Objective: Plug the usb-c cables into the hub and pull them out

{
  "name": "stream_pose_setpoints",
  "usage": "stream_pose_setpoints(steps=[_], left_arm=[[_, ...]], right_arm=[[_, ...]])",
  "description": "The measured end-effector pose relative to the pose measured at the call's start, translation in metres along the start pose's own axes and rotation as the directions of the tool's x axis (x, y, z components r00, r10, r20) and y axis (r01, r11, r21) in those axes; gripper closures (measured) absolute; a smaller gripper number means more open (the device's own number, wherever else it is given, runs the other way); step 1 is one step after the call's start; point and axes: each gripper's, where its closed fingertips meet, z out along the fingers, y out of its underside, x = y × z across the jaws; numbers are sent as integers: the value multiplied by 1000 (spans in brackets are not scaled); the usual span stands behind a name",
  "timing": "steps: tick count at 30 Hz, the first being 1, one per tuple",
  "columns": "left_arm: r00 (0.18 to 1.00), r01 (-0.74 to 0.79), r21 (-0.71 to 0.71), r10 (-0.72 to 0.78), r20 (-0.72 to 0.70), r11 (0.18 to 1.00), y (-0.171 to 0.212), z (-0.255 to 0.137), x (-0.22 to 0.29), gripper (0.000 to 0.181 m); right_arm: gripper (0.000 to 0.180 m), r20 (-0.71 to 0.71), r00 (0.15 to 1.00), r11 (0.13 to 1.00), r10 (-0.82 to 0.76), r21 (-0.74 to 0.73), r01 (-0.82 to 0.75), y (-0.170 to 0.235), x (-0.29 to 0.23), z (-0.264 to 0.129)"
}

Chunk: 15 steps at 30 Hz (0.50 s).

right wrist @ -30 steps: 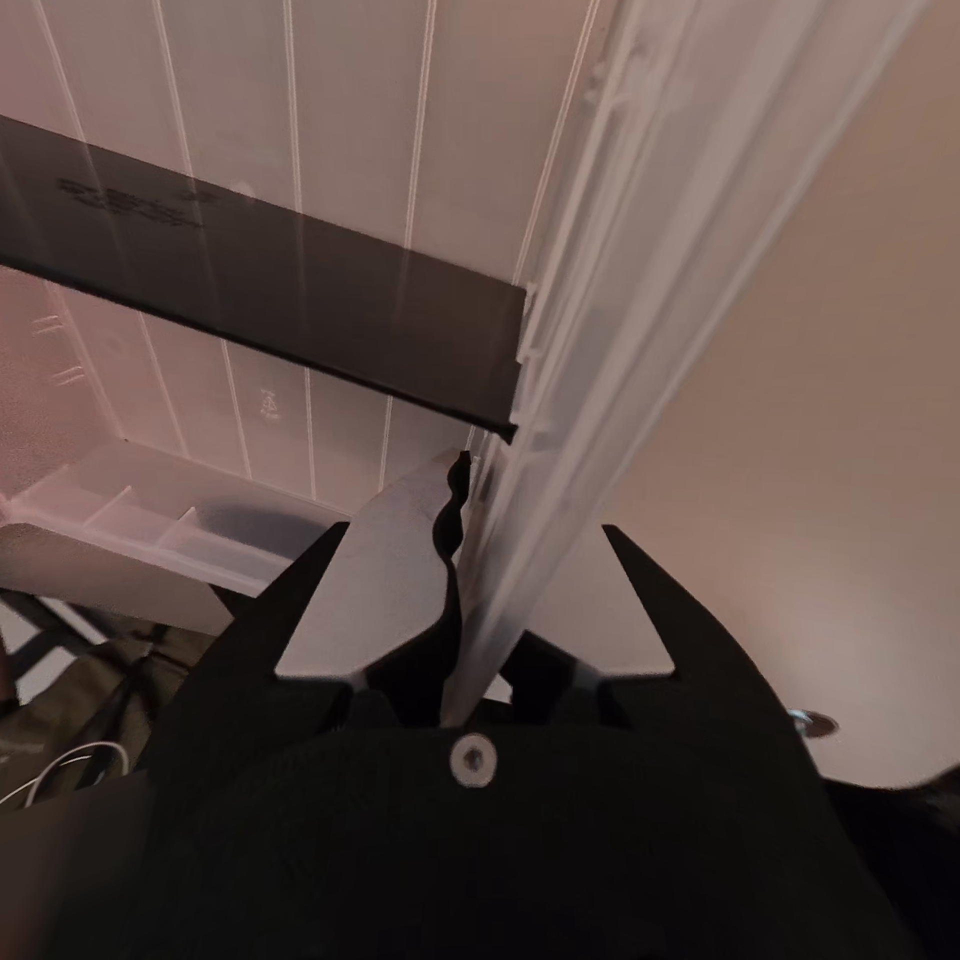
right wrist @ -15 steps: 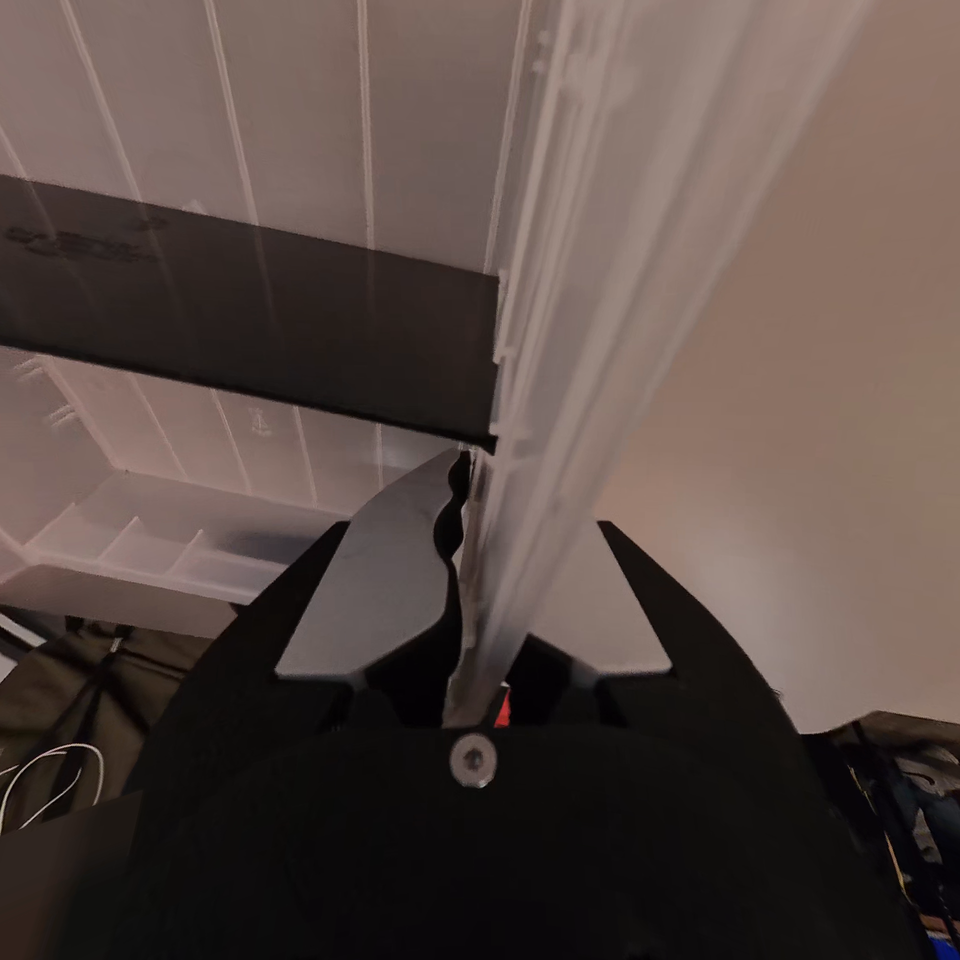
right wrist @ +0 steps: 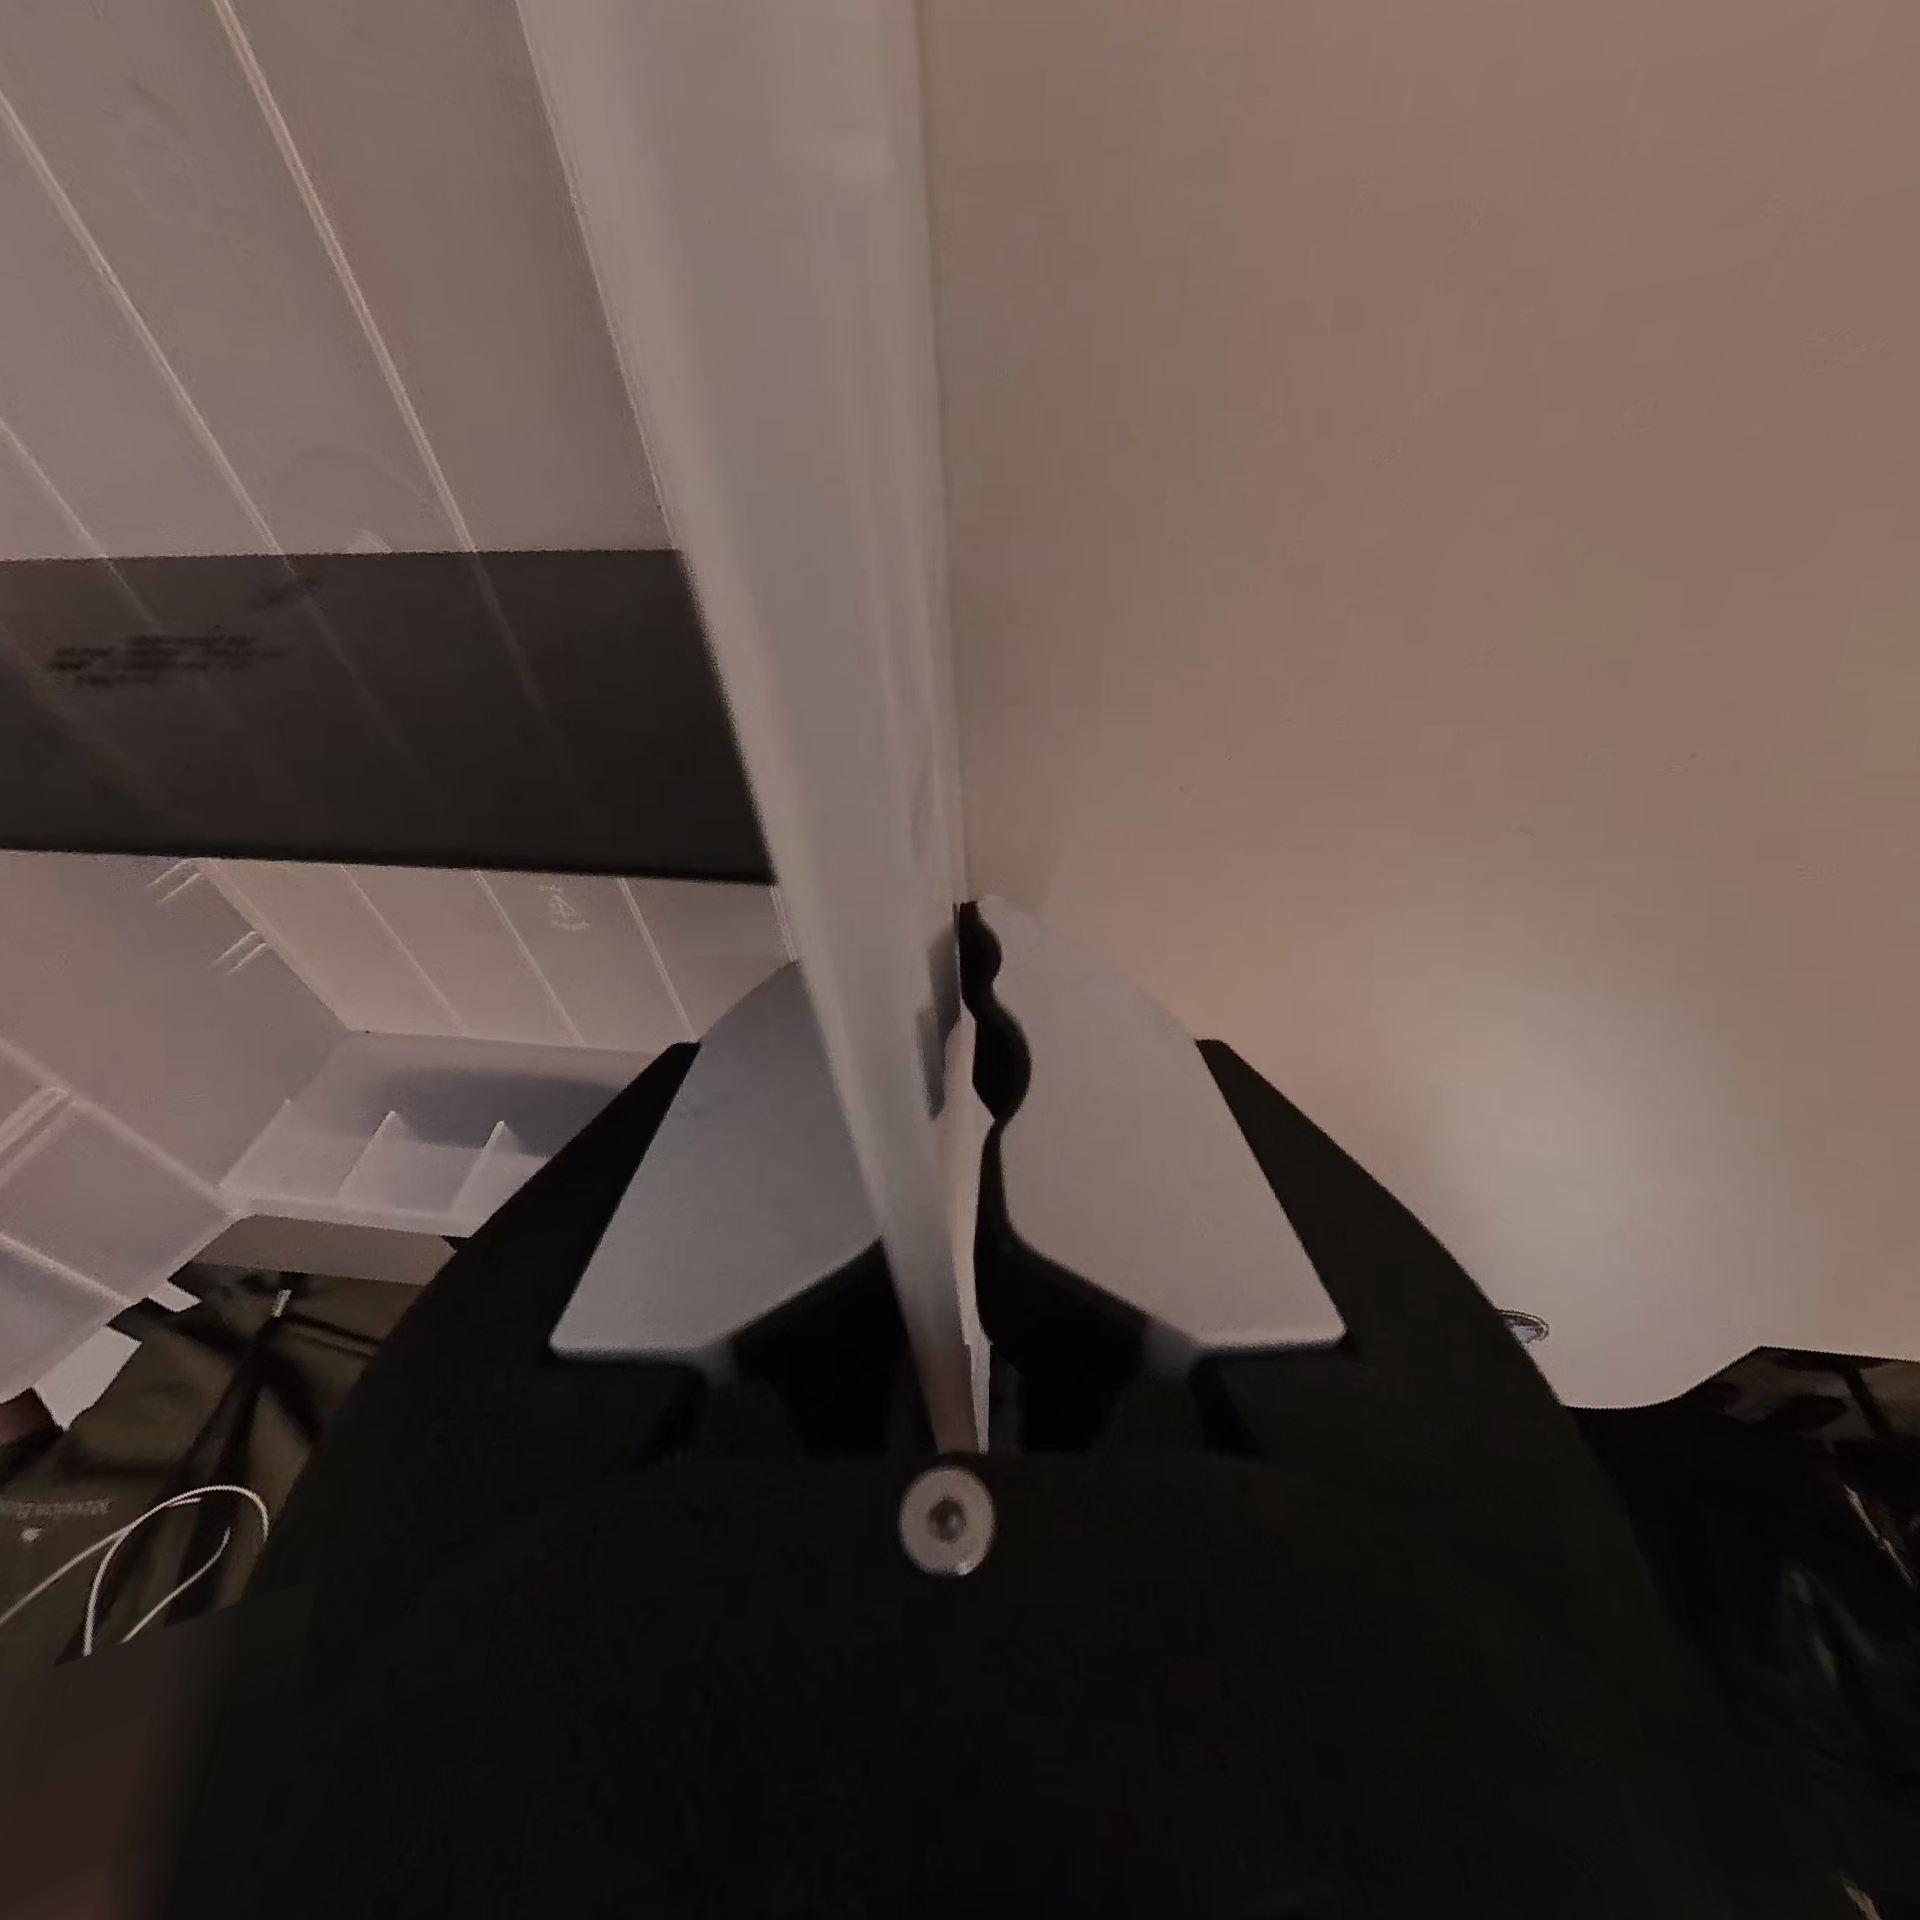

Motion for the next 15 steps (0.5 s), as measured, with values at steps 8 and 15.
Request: stream_pose_setpoints(steps=[8,15], left_arm=[[1000,-15,-4,15,-13,1000,1,0,0,175],[999,-48,-63,48,-9,997,12,-6,3,175]], right_arm=[[176,8,997,997,80,14,-80,4,4,0],[177,3,999,999,47,3,-47,3,5,0]])
